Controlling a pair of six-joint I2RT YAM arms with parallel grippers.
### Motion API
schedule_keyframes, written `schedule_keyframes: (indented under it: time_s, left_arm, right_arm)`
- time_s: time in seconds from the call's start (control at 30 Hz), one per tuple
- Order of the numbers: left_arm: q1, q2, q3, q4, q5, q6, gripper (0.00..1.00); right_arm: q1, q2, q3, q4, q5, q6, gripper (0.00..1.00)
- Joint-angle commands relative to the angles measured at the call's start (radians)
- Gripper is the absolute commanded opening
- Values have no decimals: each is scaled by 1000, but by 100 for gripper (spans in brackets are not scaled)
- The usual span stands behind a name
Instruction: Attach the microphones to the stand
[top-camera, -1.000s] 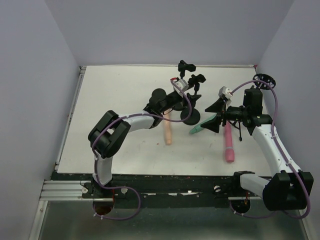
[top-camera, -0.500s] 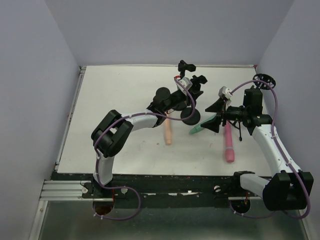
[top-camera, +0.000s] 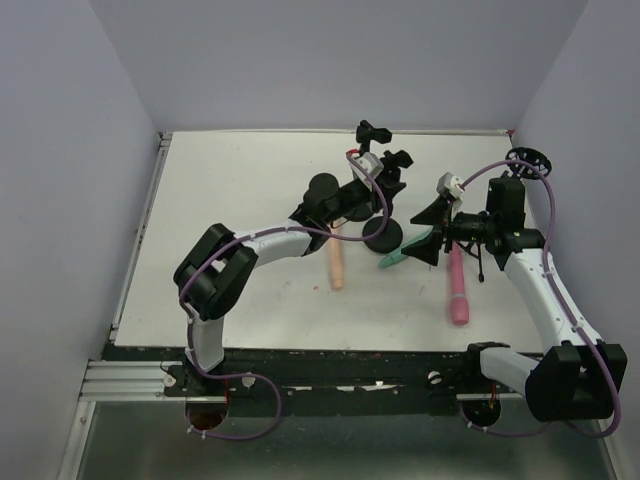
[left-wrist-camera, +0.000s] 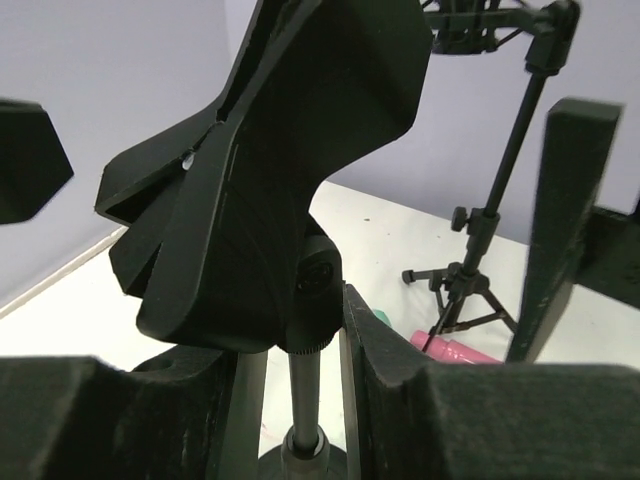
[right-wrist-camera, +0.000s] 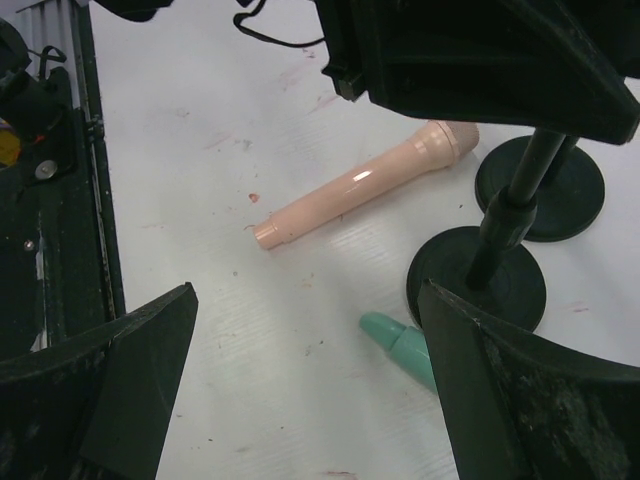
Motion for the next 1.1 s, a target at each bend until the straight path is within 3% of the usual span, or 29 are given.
schedule_keyframes:
  time_s: [0.0, 0.37, 0.77, 0.9, 1.07]
  left_arm:
    - [-12, -153, 2, 27, 14, 32, 0]
    - [-5, -359, -33, -160, 11, 106, 0]
    - [118, -869, -453, -429, -79, 150, 0]
    - [202, -985, -594, -408, -67, 164, 0]
    - [278, -965, -696, -264, -12, 161, 0]
  right_arm:
    - [4, 1, 24, -21, 6, -19, 100]
    - [4, 3, 21, -21, 8, -20, 100]
    - [4, 13, 21, -27, -6, -25, 100]
    - [4, 26, 21, -28, -22, -22, 100]
    - [3, 40, 18, -28, -28, -20, 100]
